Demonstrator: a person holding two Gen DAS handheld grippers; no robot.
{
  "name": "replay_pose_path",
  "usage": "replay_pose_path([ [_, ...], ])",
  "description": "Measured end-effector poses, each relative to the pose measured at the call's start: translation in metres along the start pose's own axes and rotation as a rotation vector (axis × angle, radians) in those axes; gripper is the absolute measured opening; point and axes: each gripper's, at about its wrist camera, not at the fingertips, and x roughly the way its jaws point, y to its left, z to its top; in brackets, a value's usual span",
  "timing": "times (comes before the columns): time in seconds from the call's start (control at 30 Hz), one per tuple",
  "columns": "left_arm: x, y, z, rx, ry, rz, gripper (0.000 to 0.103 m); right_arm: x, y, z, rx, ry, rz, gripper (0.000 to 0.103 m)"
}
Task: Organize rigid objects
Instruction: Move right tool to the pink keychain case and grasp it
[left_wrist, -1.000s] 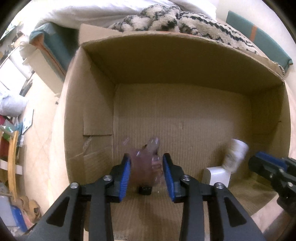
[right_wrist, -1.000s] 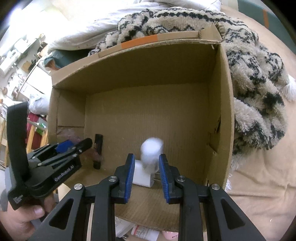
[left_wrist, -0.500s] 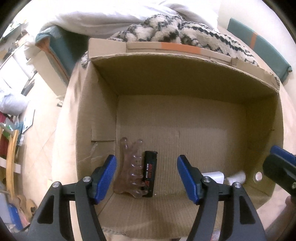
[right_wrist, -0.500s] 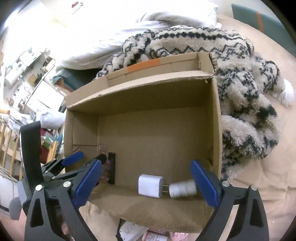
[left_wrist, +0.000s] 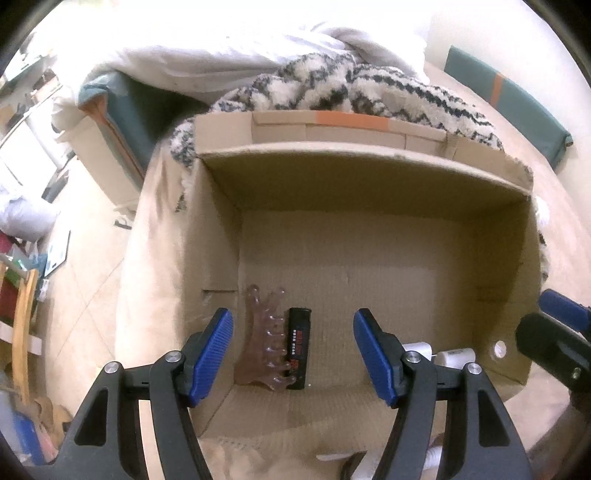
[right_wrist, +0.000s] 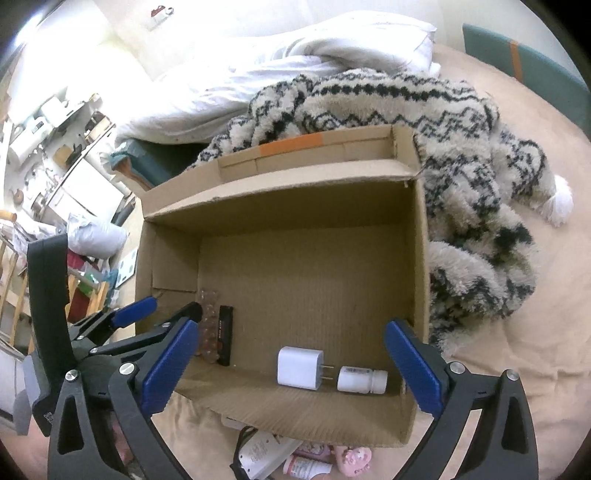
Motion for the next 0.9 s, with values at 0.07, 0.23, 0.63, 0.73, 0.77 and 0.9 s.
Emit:
replay_pose_path([
  [0.07,-0.007,0.004,0.002,-0.013,-0.005,-0.003,0.065,-0.010,-0.002,-0.002,0.009,-0.020,0.000,0.103],
  [0.23,-0.032,0.016,0.000,-0.041,-0.029,0.000,0.065,-0.035,-0.006,-0.006,0.044,-0.066,0.009,0.103],
  [0.63,-0.063,0.054,-0.059,-0.099,0.023,-0.007,0.065,-0.066,-0.021,-0.056,0.096,-0.048,-0.015,0.103],
  [0.73,-0.068,0.059,-0.068,-0.119,0.021,-0.018,0.065,-0.066,-0.024,-0.069,0.106,-0.027,-0.040,0.103],
  [0.77,-0.068,0.061,-0.072,-0.121,0.020,-0.021,0.065,-0.065,-0.026,-0.073,0.111,-0.019,-0.051,0.103],
  [0.9,-0.063,0.069,-0.081,-0.142,0.021,0.012,0.065,-0.063,-0.033,-0.084,0.136,0.000,-0.081,0.103],
])
